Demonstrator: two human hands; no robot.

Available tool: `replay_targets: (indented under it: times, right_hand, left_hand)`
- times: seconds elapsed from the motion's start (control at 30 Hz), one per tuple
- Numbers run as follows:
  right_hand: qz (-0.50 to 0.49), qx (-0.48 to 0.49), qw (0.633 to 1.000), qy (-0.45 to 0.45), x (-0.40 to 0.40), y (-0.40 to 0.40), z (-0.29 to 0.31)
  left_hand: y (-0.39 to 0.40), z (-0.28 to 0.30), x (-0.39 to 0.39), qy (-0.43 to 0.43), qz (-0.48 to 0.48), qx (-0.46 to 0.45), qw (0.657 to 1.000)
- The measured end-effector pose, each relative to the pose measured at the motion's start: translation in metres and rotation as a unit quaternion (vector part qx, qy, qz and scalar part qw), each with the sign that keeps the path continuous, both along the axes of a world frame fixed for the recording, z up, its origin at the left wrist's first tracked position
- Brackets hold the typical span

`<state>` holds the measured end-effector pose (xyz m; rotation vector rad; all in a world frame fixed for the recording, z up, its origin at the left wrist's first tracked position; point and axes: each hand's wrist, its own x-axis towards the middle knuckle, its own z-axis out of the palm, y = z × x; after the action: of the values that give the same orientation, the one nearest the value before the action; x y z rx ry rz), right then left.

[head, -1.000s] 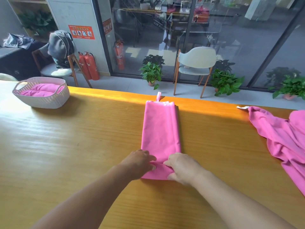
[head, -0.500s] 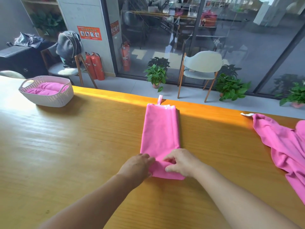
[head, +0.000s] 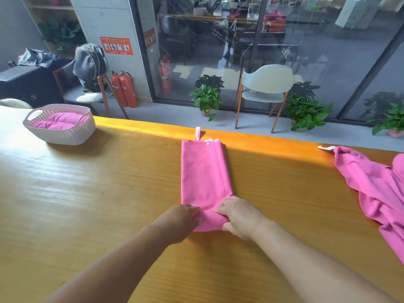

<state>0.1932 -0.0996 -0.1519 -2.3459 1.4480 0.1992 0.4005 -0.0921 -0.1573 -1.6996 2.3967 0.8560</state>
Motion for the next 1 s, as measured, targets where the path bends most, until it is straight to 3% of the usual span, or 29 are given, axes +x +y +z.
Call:
replay_targets:
  times: [0.2, 0.43, 0.5, 0.6, 0.7, 0.83, 1.0]
  right_hand:
    - [-0.027, 0.145, 0.989, 0.007, 0.005, -0.011, 0.006]
    - [-0.087, 0.228, 0.969, -0.042, 0.007, -0.016, 0.013]
    - [-0.091, 0.193, 0.975, -0.064, 0.003, -0.013, 0.011]
    - [-0.083, 0.046, 0.990, -0.101, 0.001, -0.003, 0.010]
    - [-0.039, -0.057, 0.992, -0.109, 0.003, 0.009, 0.007]
    - [0.015, -0.080, 0.997, -0.001, 0.005, 0.017, -0.003]
    - [-0.013, -0.042, 0.999, 0.030, 0.014, 0.003, 0.008]
  left_hand:
    - [0.015, 0.001, 0.006, -0.068, -0.084, -0.116, 0.987]
    - [0.012, 0.006, 0.012, 0.011, -0.048, -0.036, 0.998]
    - [0.005, 0.003, 0.014, 0.020, -0.033, -0.003, 0.999]
    - [-0.009, -0.008, 0.017, 0.037, 0.017, 0.048, 0.998]
    - [-0.017, -0.011, 0.018, 0.028, 0.008, 0.038, 0.999]
    - [-0.024, -0.008, 0.016, -0.052, -0.039, -0.006, 0.998]
    - [-0.020, 0.002, 0.008, -0.037, -0.035, -0.057, 0.997]
